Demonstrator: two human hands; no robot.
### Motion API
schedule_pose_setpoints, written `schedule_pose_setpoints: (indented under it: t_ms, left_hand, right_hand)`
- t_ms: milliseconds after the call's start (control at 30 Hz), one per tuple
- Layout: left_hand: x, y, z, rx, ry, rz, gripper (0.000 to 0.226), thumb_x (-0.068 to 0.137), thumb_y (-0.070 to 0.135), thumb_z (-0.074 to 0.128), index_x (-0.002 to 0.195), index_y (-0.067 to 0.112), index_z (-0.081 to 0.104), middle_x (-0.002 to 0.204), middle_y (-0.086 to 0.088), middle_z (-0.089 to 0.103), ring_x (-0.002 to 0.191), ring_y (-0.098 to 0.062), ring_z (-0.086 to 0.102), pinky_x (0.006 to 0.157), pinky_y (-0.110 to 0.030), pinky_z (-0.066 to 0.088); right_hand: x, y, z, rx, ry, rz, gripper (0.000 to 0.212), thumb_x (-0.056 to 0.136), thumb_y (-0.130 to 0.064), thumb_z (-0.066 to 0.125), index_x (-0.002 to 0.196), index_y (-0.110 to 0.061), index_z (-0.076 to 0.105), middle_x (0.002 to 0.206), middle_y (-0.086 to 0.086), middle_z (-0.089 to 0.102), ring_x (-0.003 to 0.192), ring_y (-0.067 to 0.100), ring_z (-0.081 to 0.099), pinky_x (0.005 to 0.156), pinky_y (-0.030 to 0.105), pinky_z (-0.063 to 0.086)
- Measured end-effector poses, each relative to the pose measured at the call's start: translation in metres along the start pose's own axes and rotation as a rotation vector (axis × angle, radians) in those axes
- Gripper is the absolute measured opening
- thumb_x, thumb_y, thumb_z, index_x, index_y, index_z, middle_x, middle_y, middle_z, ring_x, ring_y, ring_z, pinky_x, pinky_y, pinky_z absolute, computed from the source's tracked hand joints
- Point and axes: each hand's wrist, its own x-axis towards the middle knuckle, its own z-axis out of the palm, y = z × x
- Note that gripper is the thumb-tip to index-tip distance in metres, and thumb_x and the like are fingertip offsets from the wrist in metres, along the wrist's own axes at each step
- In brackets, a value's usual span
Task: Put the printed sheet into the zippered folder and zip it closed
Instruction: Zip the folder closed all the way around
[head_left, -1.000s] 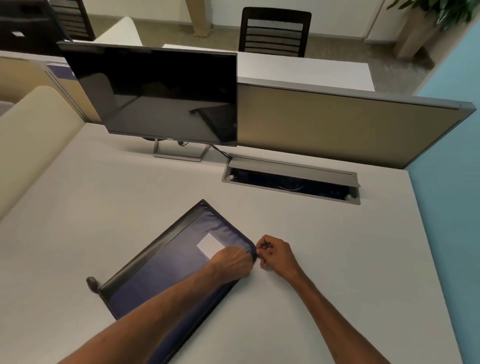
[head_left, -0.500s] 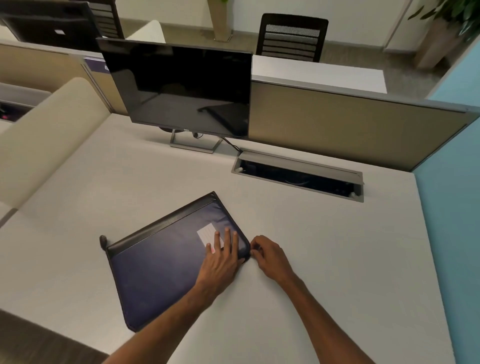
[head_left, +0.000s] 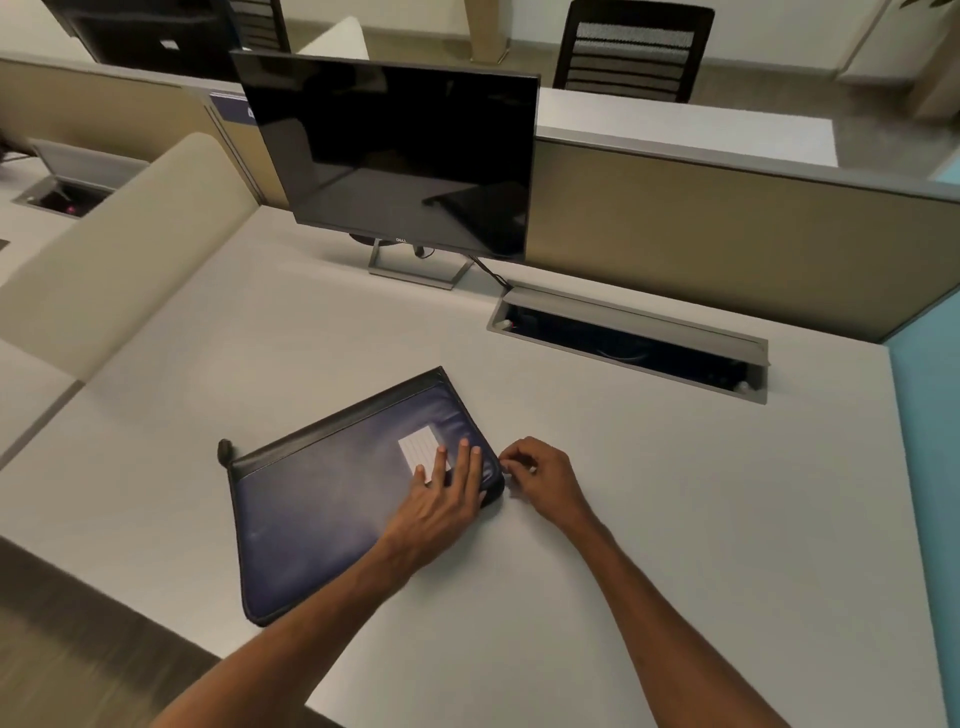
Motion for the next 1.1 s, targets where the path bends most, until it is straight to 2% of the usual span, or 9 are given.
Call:
schedule_pose_setpoints:
  t_ms: [200, 267, 367, 433, 533, 667, 733, 933, 1100]
  left_hand:
    - [-0.009, -0.035, -0.014, 0.058, 0.087, 0.122, 0.068, 0.113, 0.039, 0.04, 0.164, -0.003, 0.025, 0.167, -0.03, 0.03, 0.145, -0.056, 0.045, 0.098, -0.067, 0.057]
    - [-0.014, -0.042, -0.016, 0.054, 0.099, 0.155, 0.065, 0.113, 0.039, 0.036, 0.162, -0.003, 0.031, 0.164, -0.027, 0.039, 0.141, -0.053, 0.051, 0.095, -0.065, 0.059]
    - [-0.02, -0.044, -0.017, 0.072, 0.108, 0.211, 0.063, 0.112, 0.039, 0.029, 0.161, -0.001, 0.026, 0.162, -0.025, 0.044, 0.138, -0.05, 0.056, 0.093, -0.062, 0.061]
    - [-0.024, -0.045, -0.017, 0.067, 0.117, 0.224, 0.061, 0.114, 0.04, 0.02, 0.161, 0.0, 0.025, 0.162, -0.025, 0.044, 0.138, -0.049, 0.056, 0.093, -0.061, 0.061]
    - [-0.028, -0.046, -0.017, 0.05, 0.127, 0.224, 0.063, 0.116, 0.04, 0.007, 0.162, 0.001, 0.024, 0.163, -0.024, 0.042, 0.141, -0.049, 0.054, 0.096, -0.061, 0.06]
    - [-0.034, -0.044, -0.015, 0.039, 0.122, 0.274, 0.071, 0.113, 0.042, 0.041, 0.165, 0.003, 0.014, 0.168, -0.023, 0.028, 0.146, -0.049, 0.047, 0.101, -0.063, 0.057]
    - [-0.036, -0.044, -0.013, 0.022, 0.121, 0.276, 0.074, 0.112, 0.043, 0.046, 0.165, 0.003, 0.012, 0.167, -0.023, 0.022, 0.145, -0.049, 0.047, 0.101, -0.063, 0.056]
    - [-0.036, -0.038, -0.006, 0.014, 0.092, 0.263, 0.064, 0.115, 0.042, 0.026, 0.164, 0.001, 0.028, 0.167, -0.024, 0.032, 0.143, -0.052, 0.05, 0.099, -0.066, 0.056]
    - [-0.029, -0.036, -0.006, -0.045, 0.09, 0.224, 0.068, 0.116, 0.039, 0.003, 0.161, 0.0, 0.035, 0.164, -0.025, 0.041, 0.139, -0.052, 0.054, 0.095, -0.066, 0.058]
  right_hand:
    - [-0.008, -0.006, 0.004, 0.051, -0.025, -0.066, 0.006, 0.095, -0.006, 0.073, 0.09, -0.011, 0.072, 0.085, -0.001, 0.073, 0.068, 0.016, 0.072, 0.063, 0.025, 0.062]
    - [-0.003, -0.011, 0.008, 0.048, 0.001, -0.035, 0.005, 0.096, -0.008, 0.073, 0.092, -0.012, 0.074, 0.087, -0.001, 0.075, 0.069, 0.015, 0.072, 0.064, 0.021, 0.06]
    - [0.013, -0.019, 0.012, 0.051, 0.046, 0.035, 0.004, 0.098, -0.014, 0.073, 0.097, -0.01, 0.075, 0.091, 0.003, 0.077, 0.074, 0.019, 0.074, 0.066, 0.018, 0.059]
    - [0.023, -0.025, 0.016, 0.042, 0.061, 0.063, 0.008, 0.1, -0.015, 0.072, 0.102, -0.008, 0.076, 0.095, 0.006, 0.078, 0.079, 0.022, 0.075, 0.07, 0.021, 0.062]
    - [0.035, -0.033, 0.022, 0.005, 0.093, 0.088, 0.011, 0.102, -0.015, 0.069, 0.106, -0.006, 0.075, 0.101, 0.009, 0.078, 0.085, 0.024, 0.076, 0.081, 0.034, 0.067]
    - [0.051, -0.042, 0.027, -0.083, 0.133, 0.093, 0.016, 0.106, -0.014, 0.061, 0.11, -0.004, 0.073, 0.112, 0.012, 0.076, 0.099, 0.026, 0.074, 0.092, 0.041, 0.065]
    - [0.06, -0.046, 0.028, -0.122, 0.151, 0.097, 0.018, 0.107, -0.013, 0.058, 0.111, -0.003, 0.073, 0.114, 0.012, 0.075, 0.103, 0.025, 0.072, 0.094, 0.04, 0.063]
    - [0.087, -0.05, 0.032, -0.166, 0.184, 0.122, 0.018, 0.107, -0.01, 0.057, 0.108, -0.001, 0.073, 0.113, 0.013, 0.074, 0.103, 0.027, 0.071, 0.092, 0.041, 0.061]
    - [0.103, -0.055, 0.036, -0.22, 0.19, 0.156, 0.02, 0.108, -0.01, 0.055, 0.106, -0.001, 0.072, 0.114, 0.014, 0.073, 0.102, 0.028, 0.07, 0.09, 0.041, 0.06]
